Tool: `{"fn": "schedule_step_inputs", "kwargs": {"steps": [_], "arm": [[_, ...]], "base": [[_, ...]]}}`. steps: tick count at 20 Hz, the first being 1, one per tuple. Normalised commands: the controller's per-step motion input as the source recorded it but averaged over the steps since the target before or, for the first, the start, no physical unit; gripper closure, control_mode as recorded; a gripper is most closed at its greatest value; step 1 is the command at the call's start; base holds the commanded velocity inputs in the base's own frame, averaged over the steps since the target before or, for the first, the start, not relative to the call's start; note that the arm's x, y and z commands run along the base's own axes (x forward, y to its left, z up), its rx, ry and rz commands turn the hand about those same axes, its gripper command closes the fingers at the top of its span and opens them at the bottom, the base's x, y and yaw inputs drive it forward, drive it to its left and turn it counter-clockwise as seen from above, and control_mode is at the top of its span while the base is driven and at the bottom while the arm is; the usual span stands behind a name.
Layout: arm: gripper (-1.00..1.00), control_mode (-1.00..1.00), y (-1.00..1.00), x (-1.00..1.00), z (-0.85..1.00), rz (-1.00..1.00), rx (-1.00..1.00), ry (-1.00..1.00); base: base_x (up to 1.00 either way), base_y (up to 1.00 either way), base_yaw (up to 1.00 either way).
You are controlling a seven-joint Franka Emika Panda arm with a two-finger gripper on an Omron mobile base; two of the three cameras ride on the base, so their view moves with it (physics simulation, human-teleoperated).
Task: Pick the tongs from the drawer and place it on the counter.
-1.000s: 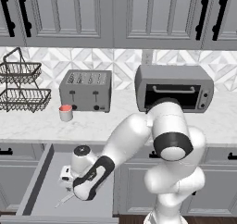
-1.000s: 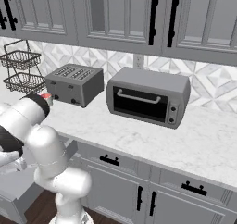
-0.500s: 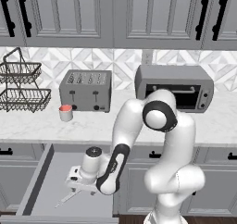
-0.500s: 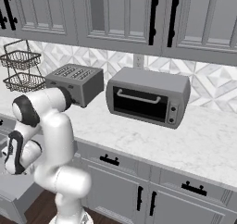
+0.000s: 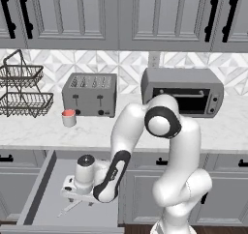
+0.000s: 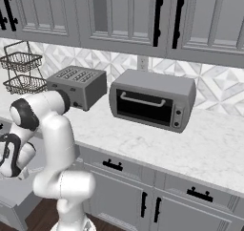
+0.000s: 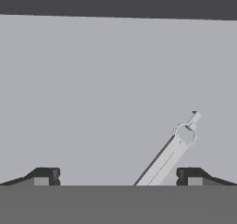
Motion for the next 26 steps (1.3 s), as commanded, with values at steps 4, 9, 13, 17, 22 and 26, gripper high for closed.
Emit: {"fn": "schedule_step_inputs", "kwargs": {"steps": [4, 9, 13, 17, 22, 26], "arm": [[-1.00, -1.00, 0.01, 0.01, -0.02, 0.00, 0.00, 0.00], [-1.00, -1.00, 0.01, 0.12, -0.15, 0.00, -0.04, 0.00], [-1.00, -1.00, 0.22, 0.27, -0.01, -0.01, 0.00, 0.00], [-1.00, -1.00, 0.27, 0.17, -0.34, -0.02, -0.08, 0.00], [1.00, -1.00, -0.03, 0.03, -0.70, -0.02, -0.16, 0.00], [1.00, -1.00, -0.48, 0.00, -0.68, -0.05, -0.10, 0.00]], "base": [[0.00, 0.00, 0.00], [0.00, 0.00, 0.00], [0.00, 0.00, 0.00], [0.00, 0.00, 0.00], [0.00, 0.00, 0.00], [0.00, 0.00, 0.00]]}}
